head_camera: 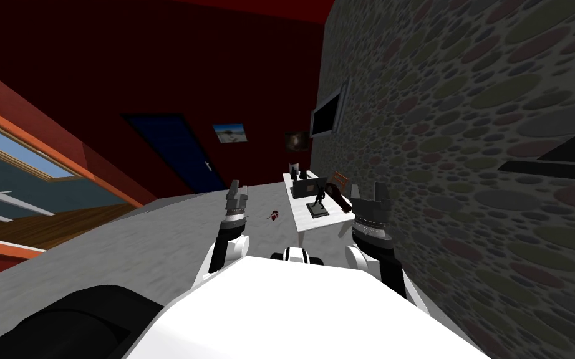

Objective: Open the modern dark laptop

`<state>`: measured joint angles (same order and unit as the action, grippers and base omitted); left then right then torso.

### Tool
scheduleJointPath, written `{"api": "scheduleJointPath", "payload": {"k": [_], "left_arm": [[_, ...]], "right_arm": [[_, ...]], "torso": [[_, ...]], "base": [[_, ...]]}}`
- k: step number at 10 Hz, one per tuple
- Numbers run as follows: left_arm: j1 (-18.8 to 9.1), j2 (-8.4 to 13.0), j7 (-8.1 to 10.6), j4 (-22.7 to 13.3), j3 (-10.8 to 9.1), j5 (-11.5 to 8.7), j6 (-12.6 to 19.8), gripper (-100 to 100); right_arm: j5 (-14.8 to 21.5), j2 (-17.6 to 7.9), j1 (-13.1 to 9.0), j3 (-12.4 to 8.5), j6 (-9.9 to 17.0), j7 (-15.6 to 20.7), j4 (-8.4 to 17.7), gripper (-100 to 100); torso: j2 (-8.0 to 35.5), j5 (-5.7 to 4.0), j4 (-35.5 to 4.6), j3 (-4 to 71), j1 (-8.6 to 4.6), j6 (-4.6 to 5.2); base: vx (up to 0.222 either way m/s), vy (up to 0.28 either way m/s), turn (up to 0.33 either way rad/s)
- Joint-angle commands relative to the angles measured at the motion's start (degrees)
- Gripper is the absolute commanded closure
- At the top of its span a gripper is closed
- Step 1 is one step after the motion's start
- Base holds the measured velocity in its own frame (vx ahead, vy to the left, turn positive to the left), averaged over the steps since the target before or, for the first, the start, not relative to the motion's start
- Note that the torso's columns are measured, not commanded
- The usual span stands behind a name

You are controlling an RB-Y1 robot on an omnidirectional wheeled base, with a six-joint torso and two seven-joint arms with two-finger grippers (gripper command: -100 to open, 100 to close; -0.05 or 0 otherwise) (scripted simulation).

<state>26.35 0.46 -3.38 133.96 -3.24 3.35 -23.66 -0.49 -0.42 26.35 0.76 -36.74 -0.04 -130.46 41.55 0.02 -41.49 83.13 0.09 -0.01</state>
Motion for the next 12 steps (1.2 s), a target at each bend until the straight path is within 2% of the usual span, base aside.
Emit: {"api": "scheduleJointPath", "payload": {"k": [1,4,8,9,11,12], "left_arm": [[0.00,0.00,0.00,-0.01,0.00,0.00,0.00,0],[0.00,-0.01,0.00,-0.01,0.01,0.00,0.00,0],[0.00,-0.01,0.00,0.00,0.01,0.00,0.00,0],[0.00,-0.02,0.00,0.00,0.01,0.00,0.00,0],[0.00,-0.01,0.00,-0.01,0.01,0.00,0.00,0],[0.01,-0.01,0.00,-0.01,0.01,0.00,0.00,0]], "right_arm": [[1.53,-3.38,0.20,-0.04,0.32,2.15,0.52,-100],[4.56,-7.51,0.35,-0.27,1.26,6.22,1.50,-100],[10.34,-13.10,0.47,-0.79,3.05,12.97,3.58,-100],[10.34,-13.10,0.47,-0.79,3.05,13.66,3.58,-100],[13.80,-16.00,0.46,-1.16,4.12,17.32,4.95,-100],[13.80,-16.00,0.46,-1.16,4.12,17.95,4.95,-100]], "torso": [[0.53,0.02,-0.56,1.12,0.07,0.00],[0.75,0.02,-0.79,1.42,0.05,0.01],[0.73,-0.01,-0.79,1.44,-0.05,0.01],[0.75,0.00,-0.80,1.42,-0.03,0.01],[0.71,-0.07,-0.79,1.44,-0.24,0.01],[0.65,-0.01,-0.77,1.49,-0.04,0.00]], "base": [[0.002,0.090,0.076],[-0.007,0.141,0.109],[0.022,0.182,0.125],[0.017,0.135,0.046],[0.044,0.146,0.104],[0.037,0.111,0.036]]}}
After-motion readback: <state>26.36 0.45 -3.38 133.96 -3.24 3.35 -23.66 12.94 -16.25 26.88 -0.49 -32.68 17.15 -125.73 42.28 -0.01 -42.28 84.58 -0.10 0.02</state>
